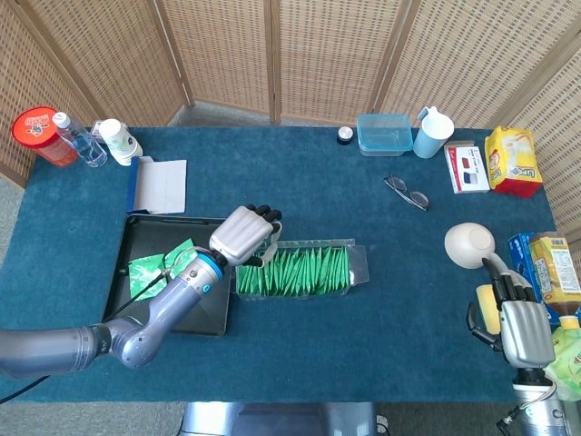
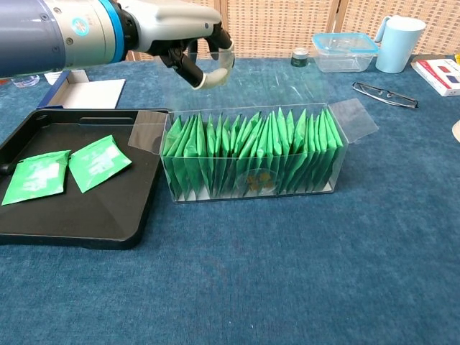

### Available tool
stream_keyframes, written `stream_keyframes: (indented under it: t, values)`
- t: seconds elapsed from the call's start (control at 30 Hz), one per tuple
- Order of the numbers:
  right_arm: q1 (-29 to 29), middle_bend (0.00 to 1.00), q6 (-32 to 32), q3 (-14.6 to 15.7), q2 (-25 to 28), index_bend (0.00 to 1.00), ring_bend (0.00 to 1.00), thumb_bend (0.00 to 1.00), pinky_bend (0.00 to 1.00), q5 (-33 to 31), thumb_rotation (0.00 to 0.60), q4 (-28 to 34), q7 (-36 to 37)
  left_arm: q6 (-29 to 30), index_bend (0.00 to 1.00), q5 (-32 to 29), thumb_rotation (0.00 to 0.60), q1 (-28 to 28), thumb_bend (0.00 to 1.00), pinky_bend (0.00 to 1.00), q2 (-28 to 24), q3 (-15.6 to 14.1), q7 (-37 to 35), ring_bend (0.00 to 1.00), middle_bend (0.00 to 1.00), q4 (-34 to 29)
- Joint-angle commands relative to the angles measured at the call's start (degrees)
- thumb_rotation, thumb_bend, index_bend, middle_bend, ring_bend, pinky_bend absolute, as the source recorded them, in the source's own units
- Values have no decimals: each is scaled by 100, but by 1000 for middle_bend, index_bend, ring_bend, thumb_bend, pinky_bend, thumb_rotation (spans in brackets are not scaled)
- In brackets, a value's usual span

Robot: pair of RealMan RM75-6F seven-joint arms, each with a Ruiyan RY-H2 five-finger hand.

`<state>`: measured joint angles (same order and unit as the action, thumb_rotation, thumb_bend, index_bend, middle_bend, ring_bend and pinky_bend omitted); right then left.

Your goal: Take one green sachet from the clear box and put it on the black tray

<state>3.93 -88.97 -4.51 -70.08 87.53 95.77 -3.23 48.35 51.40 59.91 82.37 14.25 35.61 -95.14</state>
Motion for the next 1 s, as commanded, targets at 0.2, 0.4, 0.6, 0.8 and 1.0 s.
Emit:
stream_keyframes:
  t: [0.2,0.4,0.6,0.8,1.0]
  values:
    - [-22,90,-25,5,0,0,166,583,188,21,245,7,5,152,556,-54,518,78,548,343,105,-88,-71,234,236,128]
    - [-32,90,-22,4,2,0,166,583,188,15,245,22,-6,243,581,-74,544,107,511,343,191,-137,-134,241,252,324]
    - [-27,90,-15,-8,22,0,166,583,188,20,246,72,-45,189,466,-186,548,174,488,343,333,-214,-167,241,251,717]
    - [-30,90,-17,-9,34,0,166,583,188,34,248,124,-76,266,232,-314,523,218,459,343,448,-232,-111,183,185,994]
    - [-49,90,-47,0,33,0,166,583,188,64,247,147,-83,377,112,-232,464,198,442,343,470,-246,-158,85,88,1089]
